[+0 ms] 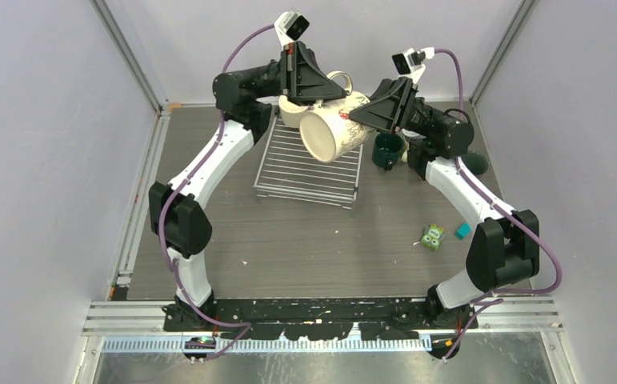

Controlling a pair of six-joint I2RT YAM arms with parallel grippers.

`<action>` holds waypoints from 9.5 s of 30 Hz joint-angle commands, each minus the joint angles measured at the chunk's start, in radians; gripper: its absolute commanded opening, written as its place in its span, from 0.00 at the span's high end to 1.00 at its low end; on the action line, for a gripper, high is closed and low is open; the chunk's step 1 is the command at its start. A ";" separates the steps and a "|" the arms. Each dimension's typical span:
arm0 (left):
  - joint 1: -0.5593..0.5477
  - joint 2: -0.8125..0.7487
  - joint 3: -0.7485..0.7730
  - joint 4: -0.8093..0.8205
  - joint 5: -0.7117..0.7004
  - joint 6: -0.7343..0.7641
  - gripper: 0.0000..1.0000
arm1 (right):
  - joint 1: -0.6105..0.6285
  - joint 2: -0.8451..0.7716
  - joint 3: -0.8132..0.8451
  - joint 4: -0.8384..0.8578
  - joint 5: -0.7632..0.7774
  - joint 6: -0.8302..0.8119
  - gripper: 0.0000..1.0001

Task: Unload the cups from the dish rack
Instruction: Place the cup at the center of the board, then unload the cup from the dish rack.

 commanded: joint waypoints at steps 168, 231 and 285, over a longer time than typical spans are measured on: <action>0.083 -0.284 -0.141 -1.544 -0.431 1.330 0.04 | -0.015 -0.229 0.132 -2.173 0.997 -1.308 0.99; 0.054 -0.310 -0.204 -1.546 -0.404 1.350 0.04 | 0.067 0.379 0.377 -2.174 1.463 -1.031 0.99; 0.099 0.188 0.449 -1.876 -1.104 1.545 0.00 | 0.080 -0.154 0.225 -2.235 1.282 -1.109 0.00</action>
